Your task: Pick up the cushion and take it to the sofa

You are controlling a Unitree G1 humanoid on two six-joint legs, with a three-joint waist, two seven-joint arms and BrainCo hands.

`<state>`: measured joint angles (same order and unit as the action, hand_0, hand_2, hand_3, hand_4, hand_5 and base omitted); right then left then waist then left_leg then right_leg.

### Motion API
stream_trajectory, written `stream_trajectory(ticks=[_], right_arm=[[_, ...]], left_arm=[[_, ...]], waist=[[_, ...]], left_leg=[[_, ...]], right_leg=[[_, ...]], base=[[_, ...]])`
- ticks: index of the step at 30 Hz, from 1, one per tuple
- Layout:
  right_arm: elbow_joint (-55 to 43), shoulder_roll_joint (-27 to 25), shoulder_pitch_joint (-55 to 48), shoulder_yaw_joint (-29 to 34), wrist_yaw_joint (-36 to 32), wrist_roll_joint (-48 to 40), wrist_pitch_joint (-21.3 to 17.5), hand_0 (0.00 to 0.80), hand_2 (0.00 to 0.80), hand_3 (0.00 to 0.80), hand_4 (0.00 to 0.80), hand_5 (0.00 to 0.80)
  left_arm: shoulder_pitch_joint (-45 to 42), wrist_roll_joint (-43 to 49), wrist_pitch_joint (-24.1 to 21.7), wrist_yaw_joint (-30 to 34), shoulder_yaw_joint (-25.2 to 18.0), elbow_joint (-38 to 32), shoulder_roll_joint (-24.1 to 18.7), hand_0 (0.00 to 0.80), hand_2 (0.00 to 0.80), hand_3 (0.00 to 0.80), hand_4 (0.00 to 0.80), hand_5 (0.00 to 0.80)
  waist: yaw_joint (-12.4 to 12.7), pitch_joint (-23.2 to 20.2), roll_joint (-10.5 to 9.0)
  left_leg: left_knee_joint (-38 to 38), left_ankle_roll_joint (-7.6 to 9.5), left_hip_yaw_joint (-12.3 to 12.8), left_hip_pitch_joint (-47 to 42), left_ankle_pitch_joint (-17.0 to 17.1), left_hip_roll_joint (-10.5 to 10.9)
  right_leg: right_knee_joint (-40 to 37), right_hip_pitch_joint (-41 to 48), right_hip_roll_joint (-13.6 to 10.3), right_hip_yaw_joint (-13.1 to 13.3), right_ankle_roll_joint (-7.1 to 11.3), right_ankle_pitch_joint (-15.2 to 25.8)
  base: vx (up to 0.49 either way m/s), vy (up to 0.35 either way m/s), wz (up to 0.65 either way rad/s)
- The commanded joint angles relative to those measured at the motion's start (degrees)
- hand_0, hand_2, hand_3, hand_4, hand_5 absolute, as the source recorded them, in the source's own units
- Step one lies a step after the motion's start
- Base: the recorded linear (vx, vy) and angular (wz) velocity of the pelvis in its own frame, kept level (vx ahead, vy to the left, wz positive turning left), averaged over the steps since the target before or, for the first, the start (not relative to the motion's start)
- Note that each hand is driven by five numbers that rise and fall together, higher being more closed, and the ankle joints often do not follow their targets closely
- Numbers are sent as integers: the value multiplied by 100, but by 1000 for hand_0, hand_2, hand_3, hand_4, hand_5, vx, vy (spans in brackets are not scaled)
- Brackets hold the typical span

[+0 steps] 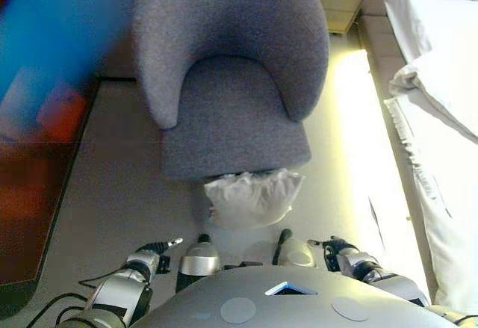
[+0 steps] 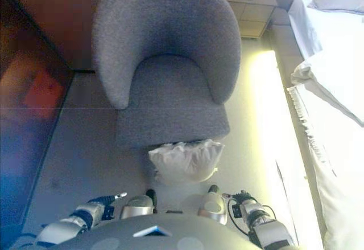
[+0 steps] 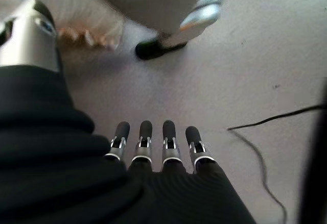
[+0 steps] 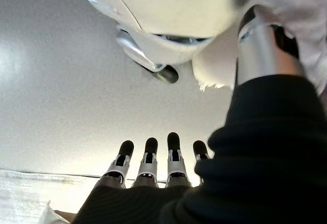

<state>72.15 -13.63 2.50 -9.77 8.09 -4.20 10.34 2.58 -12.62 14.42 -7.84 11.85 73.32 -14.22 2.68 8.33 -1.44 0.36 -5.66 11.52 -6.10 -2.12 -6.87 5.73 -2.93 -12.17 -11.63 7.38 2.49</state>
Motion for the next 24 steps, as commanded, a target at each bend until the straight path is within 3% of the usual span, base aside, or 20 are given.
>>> stream_trajectory(ticks=[1, 6, 10, 12, 18, 24], right_arm=[[54, 10, -58, 81, 10, -34, -16, 0, 0, 0, 0, 0], [82, -22, -66, -18, -87, 288, 131, 0, 0, 0, 0, 0], [188, -196, 37, -127, -125, 180, 79, 0, 0, 0, 0, 0], [182, -253, 118, -180, -91, 145, 12, 0, 0, 0, 0, 0], [-148, -373, 654, -385, 25, -453, -727, 0, 0, 0, 0, 0], [-433, -454, 1454, -635, 651, -825, -1061, 0, 0, 0, 0, 0]], left_arm=[[173, -291, 41, -263, -419, 239, -184, 0, 0, 0, 0, 0], [50, 95, -69, -257, -494, 272, -146, 0, 0, 0, 0, 0], [55, 113, -271, -363, -308, 237, -48, 0, 0, 0, 0, 0], [107, -55, -398, -479, -283, 208, -11, 0, 0, 0, 0, 0], [566, -482, -1073, -779, -110, -100, -18, 0, 0, 0, 0, 0], [1363, -705, -1521, -1170, 251, -516, -216, 0, 0, 0, 0, 0]], waist=[[-8, 33, -147], [84, 10, -155], [107, 43, -41], [117, 80, 15], [150, 491, 171], [111, 1137, 180]], left_leg=[[-691, 317, -455, 681, -295, 14], [-876, 59, -636, 711, -187, -382], [-631, -127, -768, 627, 9, -560], [-563, -178, -833, 659, 66, -580], [-684, -284, -1066, 1276, 136, -512], [-907, -211, -1030, 2249, 205, -359]], right_leg=[[-29, 135, -911, 352, 418, 301], [-101, 377, -732, 208, 499, -76], [-201, 520, -544, 155, 373, -260], [-224, 531, -497, 131, 340, -298], [-74, 45, -513, 192, 329, -350], [104, -1023, -624, 333, 406, -69]], base=[[121, -291, 5], [123, -246, 15], [76, -80, 17], [12, 0, 16], [-112, 68, 10], [-239, 50, 11]])
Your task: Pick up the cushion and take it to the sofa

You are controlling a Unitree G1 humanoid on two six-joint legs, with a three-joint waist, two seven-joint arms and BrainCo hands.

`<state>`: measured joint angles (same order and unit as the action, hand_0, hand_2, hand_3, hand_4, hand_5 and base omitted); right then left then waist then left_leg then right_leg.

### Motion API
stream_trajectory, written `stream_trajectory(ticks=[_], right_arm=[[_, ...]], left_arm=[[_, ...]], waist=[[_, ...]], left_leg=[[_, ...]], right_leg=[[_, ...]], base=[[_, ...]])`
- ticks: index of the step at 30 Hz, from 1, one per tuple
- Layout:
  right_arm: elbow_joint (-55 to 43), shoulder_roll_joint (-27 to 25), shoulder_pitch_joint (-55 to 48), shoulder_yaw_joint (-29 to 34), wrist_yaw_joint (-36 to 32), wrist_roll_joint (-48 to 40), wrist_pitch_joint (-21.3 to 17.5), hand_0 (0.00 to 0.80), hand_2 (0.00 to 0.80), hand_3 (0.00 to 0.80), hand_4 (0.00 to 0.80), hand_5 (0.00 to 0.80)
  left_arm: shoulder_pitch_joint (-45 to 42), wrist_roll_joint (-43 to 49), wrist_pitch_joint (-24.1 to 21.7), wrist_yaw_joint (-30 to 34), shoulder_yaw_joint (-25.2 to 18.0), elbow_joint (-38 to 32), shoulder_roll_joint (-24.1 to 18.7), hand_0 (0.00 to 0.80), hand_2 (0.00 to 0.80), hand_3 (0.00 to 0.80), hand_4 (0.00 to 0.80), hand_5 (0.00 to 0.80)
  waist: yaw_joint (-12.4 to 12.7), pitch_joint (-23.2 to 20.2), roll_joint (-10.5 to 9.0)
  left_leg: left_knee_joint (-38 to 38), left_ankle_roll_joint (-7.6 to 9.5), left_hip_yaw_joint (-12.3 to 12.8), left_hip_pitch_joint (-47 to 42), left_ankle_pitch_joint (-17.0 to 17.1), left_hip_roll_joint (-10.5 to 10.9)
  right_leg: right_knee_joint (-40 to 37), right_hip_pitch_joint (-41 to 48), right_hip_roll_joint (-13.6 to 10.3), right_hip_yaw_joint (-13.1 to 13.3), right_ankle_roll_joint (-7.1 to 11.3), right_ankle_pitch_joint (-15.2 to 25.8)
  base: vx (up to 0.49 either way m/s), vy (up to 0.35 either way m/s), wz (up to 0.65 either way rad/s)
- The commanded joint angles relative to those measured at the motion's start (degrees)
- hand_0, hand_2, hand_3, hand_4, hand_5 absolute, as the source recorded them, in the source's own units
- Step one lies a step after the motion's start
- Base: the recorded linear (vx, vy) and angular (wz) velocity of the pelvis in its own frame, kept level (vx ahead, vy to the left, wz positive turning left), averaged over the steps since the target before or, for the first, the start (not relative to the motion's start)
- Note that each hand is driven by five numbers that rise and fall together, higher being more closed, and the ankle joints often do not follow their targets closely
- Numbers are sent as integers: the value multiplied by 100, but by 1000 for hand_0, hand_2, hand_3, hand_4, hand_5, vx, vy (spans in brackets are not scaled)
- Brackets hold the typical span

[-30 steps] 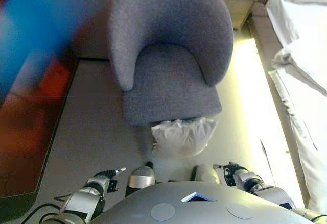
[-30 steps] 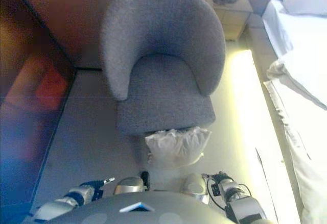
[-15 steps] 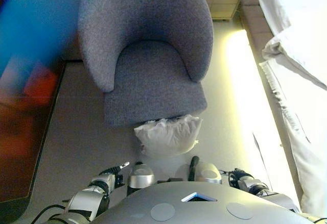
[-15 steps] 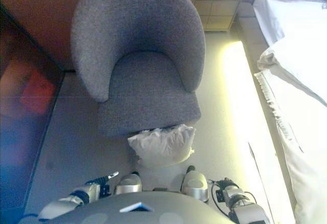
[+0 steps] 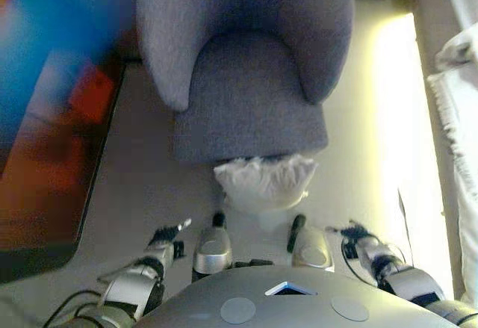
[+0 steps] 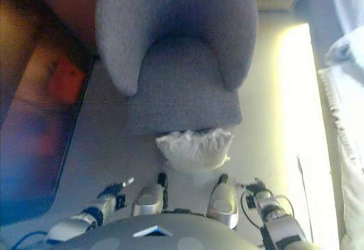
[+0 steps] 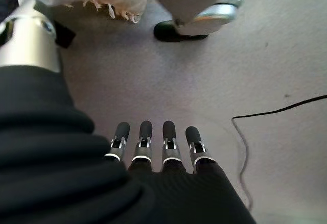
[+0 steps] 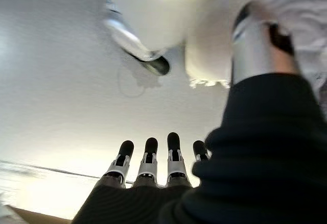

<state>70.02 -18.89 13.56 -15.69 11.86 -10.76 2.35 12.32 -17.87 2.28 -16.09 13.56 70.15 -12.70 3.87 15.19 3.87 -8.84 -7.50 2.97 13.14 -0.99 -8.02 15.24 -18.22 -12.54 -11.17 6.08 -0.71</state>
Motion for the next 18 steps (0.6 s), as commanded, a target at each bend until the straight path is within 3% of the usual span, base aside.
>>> stream_trajectory(ticks=[1, 10, 18], right_arm=[[-280, 44, 494, -72, 341, -139, -324, 0, 0, 0, 0, 0], [-417, -226, 1738, -291, 907, -127, -449, 0, 0, 0, 0, 0], [-821, -610, 2570, -409, 1555, -52, -575, 0, 0, 0, 0, 0]], left_arm=[[546, -232, -381, -433, 149, -273, -411, 0, 0, 0, 0, 0], [1589, -432, -568, -1096, 519, -482, -484, 0, 0, 0, 0, 0], [2163, -626, -1227, -1423, 654, -845, -583, 0, 0, 0, 0, 0]], waist=[[-29, 595, -358], [-142, 1423, -280], [-270, 1460, -129]], left_leg=[[-8, 0, -163, 493, 99, -180], [-348, 88, -181, 1638, 233, 98], [-421, 57, -185, 2862, 466, 91]], right_leg=[[-827, 305, -606, 295, 538, 309], [-480, -916, -678, 378, 530, 491], [-62, -2299, -421, 451, 418, 457]], base=[[-149, -5, 6], [-148, -11, 6], [-47, -2, -3]])
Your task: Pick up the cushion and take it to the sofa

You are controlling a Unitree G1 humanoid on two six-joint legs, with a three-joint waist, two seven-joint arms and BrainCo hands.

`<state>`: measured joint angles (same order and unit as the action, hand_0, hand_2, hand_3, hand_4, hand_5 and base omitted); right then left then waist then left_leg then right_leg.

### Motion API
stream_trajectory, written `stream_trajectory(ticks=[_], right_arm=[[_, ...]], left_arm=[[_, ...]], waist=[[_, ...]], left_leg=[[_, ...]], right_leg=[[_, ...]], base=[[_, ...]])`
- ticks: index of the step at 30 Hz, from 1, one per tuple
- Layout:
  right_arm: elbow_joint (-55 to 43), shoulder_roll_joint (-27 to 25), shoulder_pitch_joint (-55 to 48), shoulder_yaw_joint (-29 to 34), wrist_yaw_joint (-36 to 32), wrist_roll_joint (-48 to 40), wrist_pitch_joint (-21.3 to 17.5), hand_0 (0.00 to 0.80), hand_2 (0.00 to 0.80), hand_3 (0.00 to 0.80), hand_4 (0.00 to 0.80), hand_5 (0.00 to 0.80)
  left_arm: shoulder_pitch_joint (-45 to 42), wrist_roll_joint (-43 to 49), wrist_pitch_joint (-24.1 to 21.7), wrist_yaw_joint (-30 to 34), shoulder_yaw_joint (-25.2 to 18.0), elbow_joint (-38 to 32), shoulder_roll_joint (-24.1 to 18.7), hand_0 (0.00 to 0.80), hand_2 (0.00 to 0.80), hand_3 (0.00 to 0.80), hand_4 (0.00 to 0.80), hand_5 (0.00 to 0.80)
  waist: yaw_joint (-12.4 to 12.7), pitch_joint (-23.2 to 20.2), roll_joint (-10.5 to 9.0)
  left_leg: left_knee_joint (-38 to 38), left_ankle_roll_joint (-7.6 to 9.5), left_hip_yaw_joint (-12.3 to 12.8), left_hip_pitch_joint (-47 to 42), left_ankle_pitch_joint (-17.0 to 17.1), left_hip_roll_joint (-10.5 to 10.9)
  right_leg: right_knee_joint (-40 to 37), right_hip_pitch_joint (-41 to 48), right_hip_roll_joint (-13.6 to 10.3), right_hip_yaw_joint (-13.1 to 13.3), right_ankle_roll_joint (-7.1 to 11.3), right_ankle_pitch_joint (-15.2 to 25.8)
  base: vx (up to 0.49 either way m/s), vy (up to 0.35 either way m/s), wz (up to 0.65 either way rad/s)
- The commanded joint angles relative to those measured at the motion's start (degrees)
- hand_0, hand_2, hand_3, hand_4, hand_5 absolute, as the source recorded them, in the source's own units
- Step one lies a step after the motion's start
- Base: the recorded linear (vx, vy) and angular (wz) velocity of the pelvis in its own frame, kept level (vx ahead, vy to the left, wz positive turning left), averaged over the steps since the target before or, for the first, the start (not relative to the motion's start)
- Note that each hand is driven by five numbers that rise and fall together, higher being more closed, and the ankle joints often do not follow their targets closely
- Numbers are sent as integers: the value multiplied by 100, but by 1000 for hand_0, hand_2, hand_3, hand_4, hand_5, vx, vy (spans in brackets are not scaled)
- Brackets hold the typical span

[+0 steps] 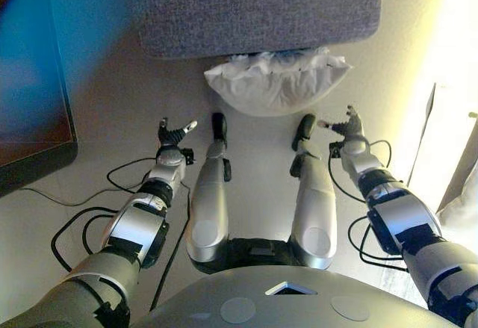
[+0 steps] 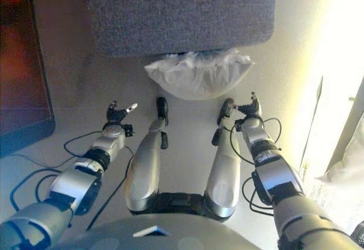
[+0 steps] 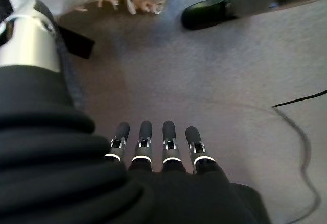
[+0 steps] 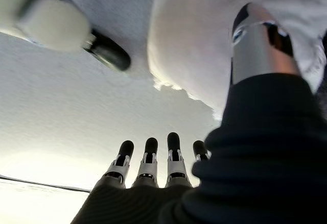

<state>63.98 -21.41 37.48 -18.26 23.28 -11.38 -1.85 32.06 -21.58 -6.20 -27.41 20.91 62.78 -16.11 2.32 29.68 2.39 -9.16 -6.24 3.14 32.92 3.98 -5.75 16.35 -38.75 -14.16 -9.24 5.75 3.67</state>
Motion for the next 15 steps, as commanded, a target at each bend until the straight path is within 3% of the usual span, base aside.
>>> stream_trajectory(ticks=[1, 7, 12, 13, 15], right_arm=[[-273, -391, 274, -161, 504, 30, -133, 0, 0, 0, 0, 0], [-464, -572, 752, -217, 1160, 195, 6, 0, 0, 0, 0, 0], [-529, -722, 1037, -257, 1598, 424, -103, 0, 0, 0, 0, 0], [-503, -772, 1056, -211, 1554, 452, -220, 0, 0, 0, 0, 0], [-245, -895, 961, -90, 1381, 524, -887, 0, 0, 0, 0, 0]], left_arm=[[270, -267, -390, -292, -73, -147, -257, 0, 0, 0, 0, 0], [726, -266, -681, -418, 74, -326, -289, 0, 0, 0, 0, 0], [953, -256, -988, -573, 109, -470, -342, 0, 0, 0, 0, 0], [989, -255, -1053, -552, 102, -484, -374, 0, 0, 0, 0, 0], [1113, -299, -1194, -439, 112, -493, -491, 0, 0, 0, 0, 0]], waist=[[-128, 11, 25], [-236, 11, 54], [-282, 11, 80], [-293, 11, 80], [-327, 11, 75]], left_leg=[[-428, -70, -210, 1022, -23, -144], [-655, -57, -272, 1828, -5, -214], [-696, -52, -351, 2250, 18, -245], [-716, -64, -371, 2306, 15, -253], [-821, -88, -408, 2482, -2, -273]], right_leg=[[-116, -402, -241, 291, 440, 12], [207, -1319, -62, 502, 368, -20], [345, -1789, 17, 604, 341, -25], [371, -1849, 34, 628, 345, -29], [460, -2023, 52, 686, 371, -25]], base=[[-50, -10, -4], [-17, -18, -5], [15, -36, -10], [9, -36, -7], [11, -18, -4]])
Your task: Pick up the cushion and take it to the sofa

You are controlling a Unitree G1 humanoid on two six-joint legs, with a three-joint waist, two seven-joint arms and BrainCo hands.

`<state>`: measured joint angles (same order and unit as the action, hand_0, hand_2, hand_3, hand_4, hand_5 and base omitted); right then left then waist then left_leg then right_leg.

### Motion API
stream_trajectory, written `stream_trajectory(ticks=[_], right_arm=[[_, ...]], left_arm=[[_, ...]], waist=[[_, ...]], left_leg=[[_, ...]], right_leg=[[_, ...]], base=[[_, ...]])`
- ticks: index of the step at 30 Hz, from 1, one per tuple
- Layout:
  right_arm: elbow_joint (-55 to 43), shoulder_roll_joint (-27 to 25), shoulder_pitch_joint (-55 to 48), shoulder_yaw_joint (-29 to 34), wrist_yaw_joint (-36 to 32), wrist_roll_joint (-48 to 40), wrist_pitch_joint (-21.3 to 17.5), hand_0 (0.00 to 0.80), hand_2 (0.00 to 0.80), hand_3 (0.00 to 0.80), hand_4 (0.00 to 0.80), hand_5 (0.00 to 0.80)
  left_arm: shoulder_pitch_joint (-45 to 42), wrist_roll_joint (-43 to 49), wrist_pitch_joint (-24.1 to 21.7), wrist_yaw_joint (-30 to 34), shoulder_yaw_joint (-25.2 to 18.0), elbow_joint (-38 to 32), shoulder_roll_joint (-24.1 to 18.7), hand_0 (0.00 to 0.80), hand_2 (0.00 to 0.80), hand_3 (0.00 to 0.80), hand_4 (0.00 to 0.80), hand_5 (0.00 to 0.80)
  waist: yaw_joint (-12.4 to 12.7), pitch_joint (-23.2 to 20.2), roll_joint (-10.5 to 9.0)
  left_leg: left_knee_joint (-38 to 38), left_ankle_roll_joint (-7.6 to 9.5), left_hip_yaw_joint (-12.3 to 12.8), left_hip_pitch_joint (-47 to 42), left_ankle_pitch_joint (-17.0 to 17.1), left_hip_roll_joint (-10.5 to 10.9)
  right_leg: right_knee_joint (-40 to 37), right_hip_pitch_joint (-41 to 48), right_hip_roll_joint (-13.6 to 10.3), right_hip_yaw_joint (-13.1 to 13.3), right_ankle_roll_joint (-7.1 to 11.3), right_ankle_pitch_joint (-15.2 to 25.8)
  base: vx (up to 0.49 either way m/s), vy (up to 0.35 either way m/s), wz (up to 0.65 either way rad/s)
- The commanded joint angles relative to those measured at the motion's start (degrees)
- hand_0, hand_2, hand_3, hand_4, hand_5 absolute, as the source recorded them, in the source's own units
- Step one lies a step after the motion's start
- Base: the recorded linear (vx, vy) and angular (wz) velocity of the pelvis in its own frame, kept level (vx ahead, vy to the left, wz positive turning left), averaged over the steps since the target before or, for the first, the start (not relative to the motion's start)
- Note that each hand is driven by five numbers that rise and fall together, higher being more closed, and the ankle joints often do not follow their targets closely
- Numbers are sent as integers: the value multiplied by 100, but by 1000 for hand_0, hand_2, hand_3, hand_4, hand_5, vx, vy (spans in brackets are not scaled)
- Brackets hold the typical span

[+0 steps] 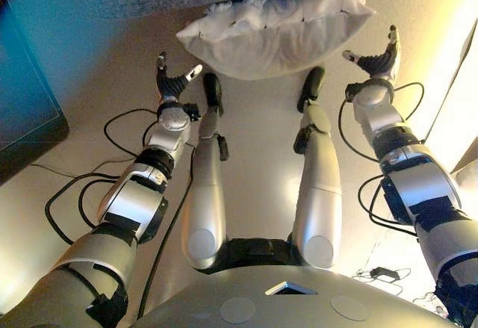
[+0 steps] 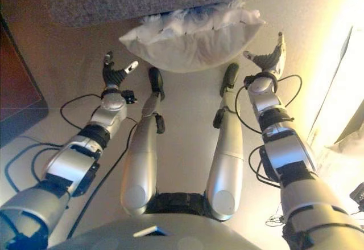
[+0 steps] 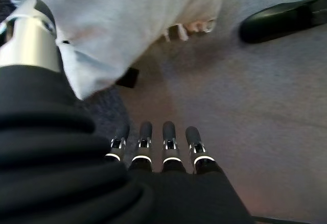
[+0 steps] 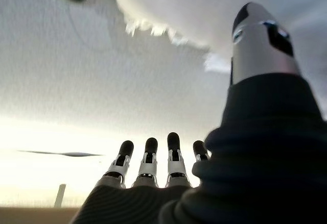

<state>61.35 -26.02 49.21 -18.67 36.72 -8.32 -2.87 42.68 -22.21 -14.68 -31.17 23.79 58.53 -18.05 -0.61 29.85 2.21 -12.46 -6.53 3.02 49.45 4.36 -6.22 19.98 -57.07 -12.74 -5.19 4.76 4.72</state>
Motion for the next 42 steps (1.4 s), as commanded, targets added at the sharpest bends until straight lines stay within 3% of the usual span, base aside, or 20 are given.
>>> stream_trajectory(ticks=[1, 2, 4, 8, 11, 16, 23, 27, 31, 32, 33, 35, 38, 42], right_arm=[[0, -441, -295, -48, 51, 238, -971, 0, 0, 0, 0, 0], [-218, -439, -408, -76, 95, 271, -1145, 0, 0, 0, 0, 0], [-652, -465, -478, -149, 186, 308, -1141, 0, 0, 0, 0, 0], [-1952, -588, -574, -330, 213, 102, -673, 0, 0, 0, 0, 0], [-2416, -687, -676, -320, -53, -45, -713, 0, 0, 0, 0, 0], [-2543, -638, -651, -309, -623, -172, -968, 0, 0, 0, 0, 0], [-2576, -741, -377, -480, -1918, -598, -1391, 0, 0, 0, 0, 0], [-2641, -863, -119, -596, -2688, -1097, -1453, 0, 0, 0, 0, 0], [-2763, -906, -3, -625, -3015, -1433, -1427, 0, 0, 0, 0, 0], [-2792, -916, 45, -619, -3046, -1557, -1455, 0, 0, 0, 0, 0], [-2534, -852, 303, -760, -3115, -1720, -1533, 0, 0, 0, 0, 0], [-2380, -844, 587, -909, -3152, -2019, -1596, 0, 0, 0, 0, 0], [-2373, -670, 754, -942, -3074, -2489, -1755, 0, 0, 0, 0, 0], [-2536, -325, 1059, -815, -3449, -2818, -1681, 0, 0, 0, 0, 0]], left_arm=[[57, -246, -384, -52, -158, -96, -318, 0, 0, 0, 0, 0], [91, -214, -400, -81, -145, -224, -357, 0, 0, 0, 0, 0], [136, -166, -370, -107, -159, -401, -414, 0, 0, 0, 0, 0], [163, 211, -127, -119, -86, -1018, -529, 0, 0, 0, 0, 0], [100, 168, 13, -198, 2, -1434, -593, 0, 0, 0, 0, 0], [74, -263, 56, -159, -100, -1610, -590, 0, 0, 0, 0, 0], [87, -617, -7, 485, -151, -1707, -656, 0, 0, 0, 0, 0], [100, -871, 31, 806, -129, -1825, -712, 0, 0, 0, 0, 0], [127, -1033, 50, 940, -87, -1938, -742, 0, 0, 0, 0, 0], [145, -1169, 563, 829, -83, -1974, -758, 0, 0, 0, 0, 0], [628, -1592, 549, 1314, -118, -1473, -1020, 0, 0, 0, 0, 0], [810, -1776, 410, 1299, 6, -1159, -979, 0, 0, 0, 0, 0], [680, -1546, 0, 1077, 148, -1268, -697, 0, 0, 0, 0, 0], [728, -1318, -491, 839, 304, -1700, -280, 0, 0, 0, 0, 0]], waist=[[-47, -6, 84], [-80, -6, 72], [-112, -6, 51], [-182, -6, 21], [-190, -6, 15], [-139, -6, 8], [-7, -6, -12], [77, -6, -2], [122, -6, 2], [142, -6, 7], [99, -6, 25], [94, -6, 21], [158, -6, 8], [194, -6, 11]], left_leg=[[-560, -65, -406, 872, -93, -231], [-583, -75, -427, 963, -93, -237], [-575, -85, -428, 1065, -89, -245], [-607, -101, -414, 1381, -77, -271], [-699, -96, -474, 1633, -90, -272], [-880, -95, -587, 1977, -134, -237], [-1056, -119, -782, 2418, -114, -144], [-1027, -139, -823, 2580, -59, -130], [-1019, -145, -860, 2685, -24, -101], [-1017, -148, -877, 2734, -9, -90], [-1063, -181, -823, 2787, 1, -98], [-1160, -203, -806, 2881, -20, -100], [-1183, -202, -877, 3010, -21, -79], [-1171, -186, -913, 3182, -39, -38]], right_leg=[[175, -245, -84, 312, 476, -182], [212, -342, -61, 342, 480, -188], [224, -450, -30, 363, 478, -203], [315, -816, 10, 396, 452, -204], [405, -1080, 24, 434, 429, -199], [520, -1392, -42, 421, 438, -192], [589, -1762, -171, 378, 483, -114], [578, -1891, -238, 337, 524, -92], [605, -1988, -249, 328, 541, -90], [616, -2030, -261, 323, 549, -87], [714, -2095, -248, 332, 552, -105], [766, -2187, -292, 344, 552, -120], [803, -2289, -325, 328, 593, -118], [782, -2452, -316, 329, 615, -115]], base=[[26, -8, -4], [23, -11, -7], [-1, -13, -8], [-10, -8, -11], [-7, -1, -6], [-6, -12, -2], [-21, -24, 9], [-28, 9, 13], [-18, 17, 11], [-21, 71, 15], [-25, 71, 11], [-45, 51, 11], [-42, -26, 8], [-31, -11, 5]])
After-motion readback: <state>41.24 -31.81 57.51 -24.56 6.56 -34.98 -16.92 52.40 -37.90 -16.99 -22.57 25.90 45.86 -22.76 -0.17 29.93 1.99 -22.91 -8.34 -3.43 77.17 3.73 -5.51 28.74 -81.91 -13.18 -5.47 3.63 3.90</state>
